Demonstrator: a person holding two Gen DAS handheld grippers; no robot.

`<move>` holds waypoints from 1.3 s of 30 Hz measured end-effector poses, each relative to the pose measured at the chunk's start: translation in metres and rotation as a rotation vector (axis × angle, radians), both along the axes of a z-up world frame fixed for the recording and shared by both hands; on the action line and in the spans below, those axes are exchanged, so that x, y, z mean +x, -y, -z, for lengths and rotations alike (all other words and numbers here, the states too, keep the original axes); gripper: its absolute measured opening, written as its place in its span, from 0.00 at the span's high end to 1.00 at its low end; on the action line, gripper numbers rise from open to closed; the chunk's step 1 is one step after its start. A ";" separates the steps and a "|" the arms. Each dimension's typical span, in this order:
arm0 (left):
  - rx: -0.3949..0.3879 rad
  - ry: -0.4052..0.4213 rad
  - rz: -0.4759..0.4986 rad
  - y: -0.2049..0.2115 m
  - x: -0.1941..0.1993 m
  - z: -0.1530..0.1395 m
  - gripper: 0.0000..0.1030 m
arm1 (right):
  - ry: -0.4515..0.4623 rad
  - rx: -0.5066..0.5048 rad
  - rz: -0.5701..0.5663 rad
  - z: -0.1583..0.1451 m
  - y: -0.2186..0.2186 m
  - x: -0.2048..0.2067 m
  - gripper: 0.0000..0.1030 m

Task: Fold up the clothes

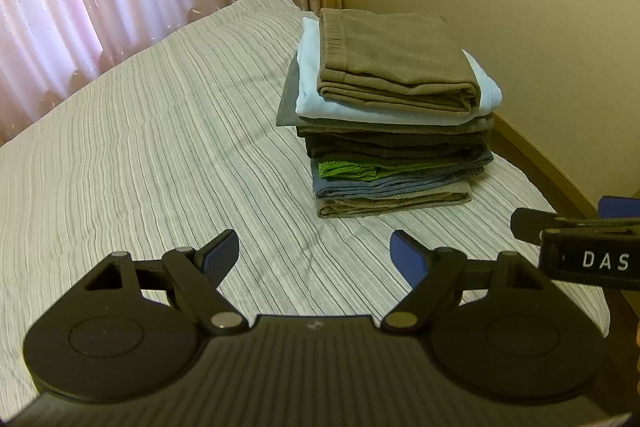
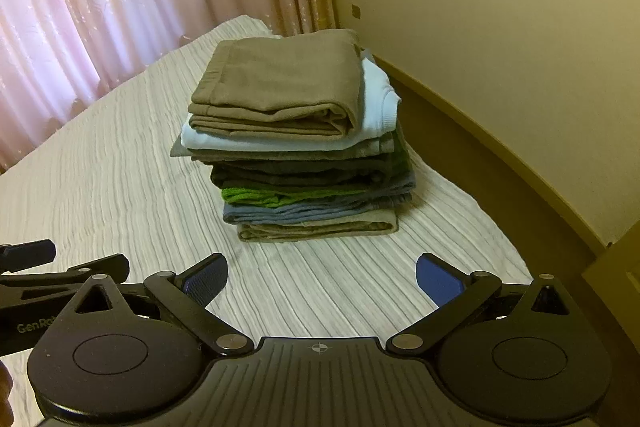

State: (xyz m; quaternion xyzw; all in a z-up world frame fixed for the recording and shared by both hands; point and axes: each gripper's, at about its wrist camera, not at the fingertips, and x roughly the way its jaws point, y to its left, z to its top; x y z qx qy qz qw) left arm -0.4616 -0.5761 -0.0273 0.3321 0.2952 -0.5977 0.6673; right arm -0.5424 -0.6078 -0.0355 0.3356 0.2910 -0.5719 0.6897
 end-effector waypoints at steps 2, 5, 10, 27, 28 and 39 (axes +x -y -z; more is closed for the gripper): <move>0.001 0.000 -0.001 0.001 0.000 0.001 0.22 | 0.000 -0.001 -0.002 -0.001 0.001 0.000 0.00; 0.003 0.000 0.001 0.003 0.000 0.002 0.22 | -0.003 0.005 -0.005 0.001 0.003 0.001 0.00; 0.014 -0.001 0.007 0.006 0.000 0.008 0.22 | -0.008 0.018 -0.005 0.006 0.006 0.001 0.00; 0.046 0.007 0.010 0.015 0.001 0.025 0.22 | -0.012 0.064 0.006 0.023 0.013 -0.003 0.00; 0.048 0.008 0.010 0.015 0.000 0.026 0.22 | -0.012 0.066 0.007 0.024 0.013 -0.003 0.00; 0.063 0.017 0.013 0.019 -0.003 0.034 0.22 | -0.015 0.090 0.018 0.033 0.014 -0.007 0.00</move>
